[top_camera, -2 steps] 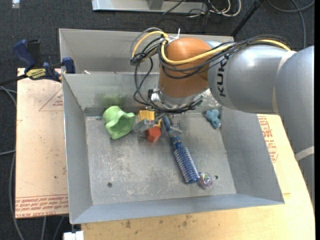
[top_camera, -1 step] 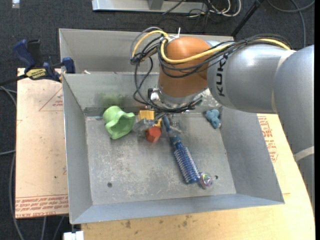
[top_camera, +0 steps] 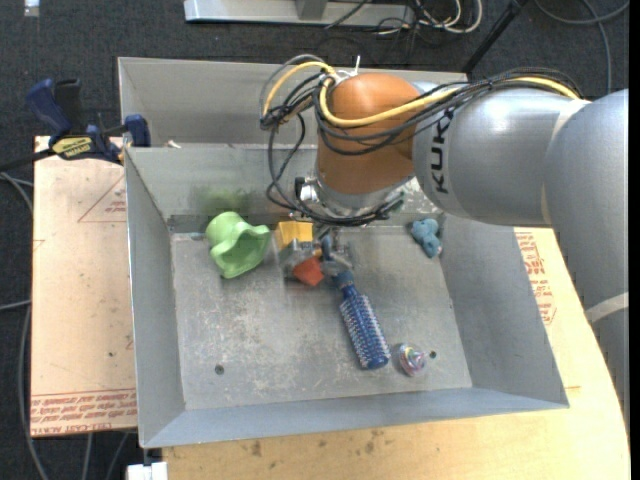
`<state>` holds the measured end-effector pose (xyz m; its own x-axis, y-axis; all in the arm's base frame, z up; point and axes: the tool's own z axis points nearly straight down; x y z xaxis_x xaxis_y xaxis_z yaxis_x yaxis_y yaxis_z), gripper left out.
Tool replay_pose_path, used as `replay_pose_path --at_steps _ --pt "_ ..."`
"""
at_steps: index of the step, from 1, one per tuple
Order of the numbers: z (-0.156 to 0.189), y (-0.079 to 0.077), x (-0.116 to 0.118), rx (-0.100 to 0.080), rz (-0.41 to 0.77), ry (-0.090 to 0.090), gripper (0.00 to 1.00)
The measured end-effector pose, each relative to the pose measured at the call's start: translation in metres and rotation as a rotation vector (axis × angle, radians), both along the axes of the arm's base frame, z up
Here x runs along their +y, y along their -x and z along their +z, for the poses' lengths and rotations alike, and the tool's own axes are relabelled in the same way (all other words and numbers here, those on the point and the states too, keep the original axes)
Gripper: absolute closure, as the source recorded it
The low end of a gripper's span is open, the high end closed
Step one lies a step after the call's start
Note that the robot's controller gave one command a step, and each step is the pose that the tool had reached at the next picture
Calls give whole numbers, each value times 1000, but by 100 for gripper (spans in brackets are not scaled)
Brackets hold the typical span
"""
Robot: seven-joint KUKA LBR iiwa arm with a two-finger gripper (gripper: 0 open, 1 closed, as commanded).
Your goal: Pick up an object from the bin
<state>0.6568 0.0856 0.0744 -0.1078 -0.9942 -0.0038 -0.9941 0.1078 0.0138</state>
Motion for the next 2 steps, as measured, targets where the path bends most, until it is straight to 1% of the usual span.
replay_pose_path --at_steps 1,2 --pt "32 -1 1 -19 -2 0 100" --pt "73 -3 3 -21 -6 1 100"
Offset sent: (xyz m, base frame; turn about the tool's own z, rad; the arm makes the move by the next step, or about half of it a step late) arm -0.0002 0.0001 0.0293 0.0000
